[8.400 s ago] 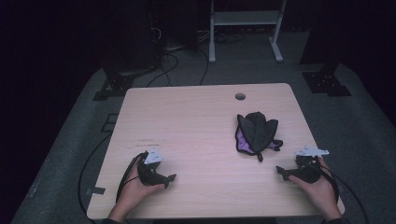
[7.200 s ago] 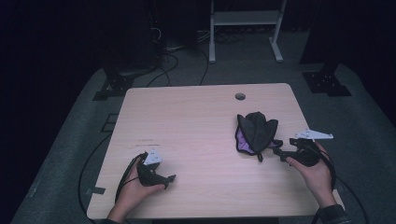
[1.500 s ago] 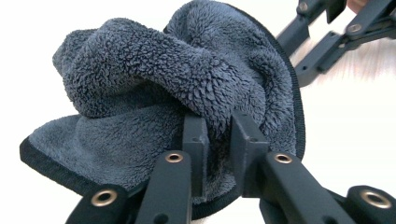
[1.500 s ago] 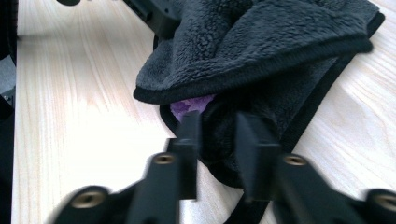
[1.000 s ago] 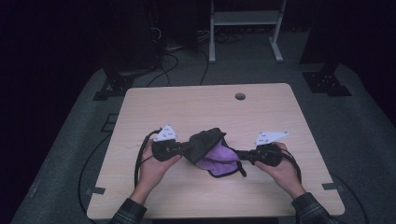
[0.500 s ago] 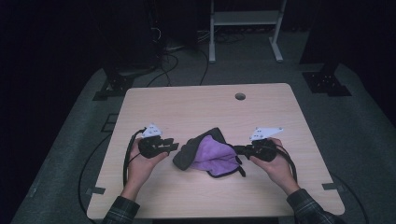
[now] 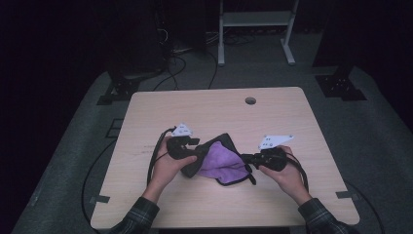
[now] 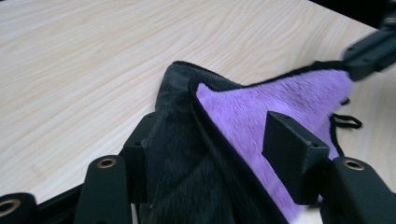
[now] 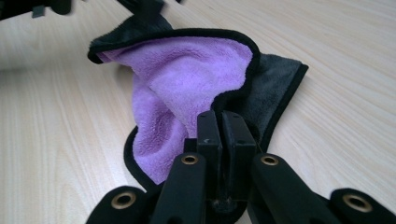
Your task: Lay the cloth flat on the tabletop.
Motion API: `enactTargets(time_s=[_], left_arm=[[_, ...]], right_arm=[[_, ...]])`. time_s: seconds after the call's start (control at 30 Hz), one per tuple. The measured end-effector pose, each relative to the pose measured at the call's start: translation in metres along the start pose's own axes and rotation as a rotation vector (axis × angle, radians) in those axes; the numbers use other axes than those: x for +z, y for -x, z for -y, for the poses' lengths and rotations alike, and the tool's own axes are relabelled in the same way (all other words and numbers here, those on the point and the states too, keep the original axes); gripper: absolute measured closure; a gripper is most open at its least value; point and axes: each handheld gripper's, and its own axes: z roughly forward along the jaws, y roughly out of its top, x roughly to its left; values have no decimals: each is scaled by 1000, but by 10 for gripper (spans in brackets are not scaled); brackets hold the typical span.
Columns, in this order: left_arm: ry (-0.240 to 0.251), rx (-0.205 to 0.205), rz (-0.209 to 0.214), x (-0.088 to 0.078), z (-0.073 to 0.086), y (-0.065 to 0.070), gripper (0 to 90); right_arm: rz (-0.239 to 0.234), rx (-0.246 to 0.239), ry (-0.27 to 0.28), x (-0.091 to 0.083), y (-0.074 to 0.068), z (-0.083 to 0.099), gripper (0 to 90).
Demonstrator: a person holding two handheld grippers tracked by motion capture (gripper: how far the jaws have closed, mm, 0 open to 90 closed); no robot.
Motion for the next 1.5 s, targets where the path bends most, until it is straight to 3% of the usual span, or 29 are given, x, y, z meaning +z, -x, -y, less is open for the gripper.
enactTargets(time_s=[0.17, 0.33, 0.4, 0.53, 0.83, 1.03, 1.17, 1.27, 1.37, 1.5], left_arm=[[-28, -22, 26, 20, -1, -8, 380], [-88, -24, 73, 32, 6, -8, 469], [-84, -19, 97, 31, 7, -8, 581], [-82, -19, 103, 23, 5, -7, 823], [14, -15, 8, -26, 5, -15, 844], [38, -29, -80, -56, 16, -26, 844], [44, -66, -135, -76, 30, -40, 845], [54, -96, -164, -89, 39, -52, 845], [63, -122, -200, -98, 46, -61, 845], [75, -153, -218, -105, 52, -71, 845]], right_arm=[[-29, -8, 33, -4, -5, -4, 859], [-59, -5, 62, -5, -8, -10, 859], [-83, 5, 76, -6, -9, -13, 859], [-122, -2, 91, -1, -16, -21, 859], [-192, -56, 80, 26, -40, -41, 859], [-256, -96, 30, 58, -63, -44, 849], [-289, -115, 17, 65, -70, -42, 669], [-249, -92, 53, 51, -57, -40, 637], [-167, -66, 57, 36, -36, -32, 622], [-65, -41, 1, 21, -10, -8, 565]])
